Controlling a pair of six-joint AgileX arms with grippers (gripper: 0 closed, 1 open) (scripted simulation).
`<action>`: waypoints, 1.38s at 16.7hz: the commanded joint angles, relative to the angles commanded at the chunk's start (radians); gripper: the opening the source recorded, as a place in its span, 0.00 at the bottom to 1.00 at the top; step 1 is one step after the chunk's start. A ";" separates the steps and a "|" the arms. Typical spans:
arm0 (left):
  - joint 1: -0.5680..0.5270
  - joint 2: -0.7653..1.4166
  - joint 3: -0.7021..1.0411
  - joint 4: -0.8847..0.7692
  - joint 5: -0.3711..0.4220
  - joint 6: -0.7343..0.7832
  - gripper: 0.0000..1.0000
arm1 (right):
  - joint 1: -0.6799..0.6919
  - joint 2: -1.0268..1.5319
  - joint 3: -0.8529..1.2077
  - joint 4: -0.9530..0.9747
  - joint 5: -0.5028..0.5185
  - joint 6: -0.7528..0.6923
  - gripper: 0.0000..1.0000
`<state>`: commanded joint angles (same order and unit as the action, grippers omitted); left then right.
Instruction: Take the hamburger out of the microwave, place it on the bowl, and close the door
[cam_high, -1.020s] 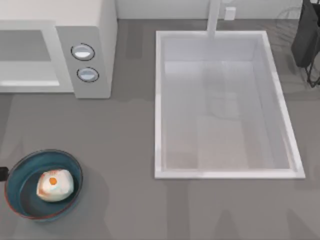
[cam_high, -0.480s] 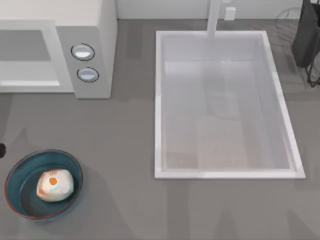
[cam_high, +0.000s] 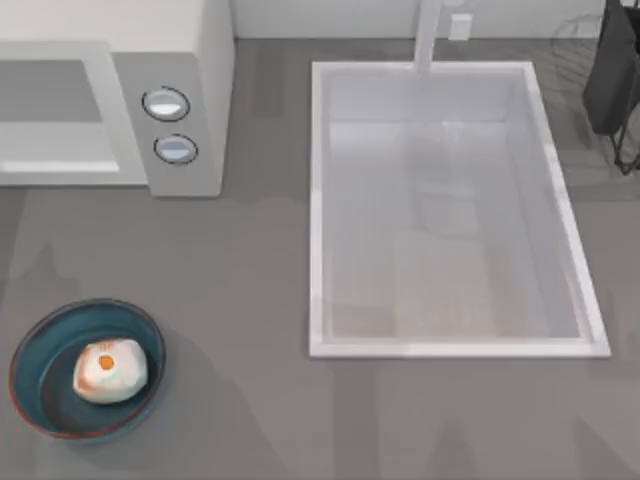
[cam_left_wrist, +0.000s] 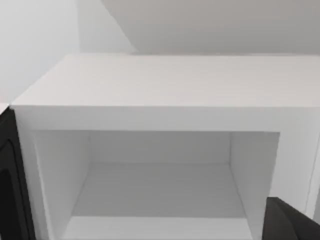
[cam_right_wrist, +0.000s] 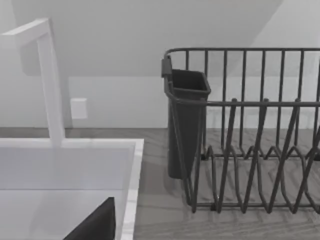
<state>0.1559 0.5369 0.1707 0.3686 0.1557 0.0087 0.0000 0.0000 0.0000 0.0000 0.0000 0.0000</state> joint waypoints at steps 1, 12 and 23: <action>0.013 0.018 0.023 -0.006 0.013 0.000 0.00 | 0.000 0.000 0.000 0.000 0.000 0.000 1.00; 0.245 0.253 0.259 -0.216 0.134 0.221 0.00 | 0.000 0.000 0.000 0.000 0.000 0.000 1.00; 0.847 1.047 1.037 -0.973 0.456 0.825 0.00 | 0.000 0.000 0.000 0.000 0.000 0.000 1.00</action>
<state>1.0027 1.5837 1.2073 -0.6039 0.6120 0.8339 0.0000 0.0000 0.0000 0.0000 0.0000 0.0000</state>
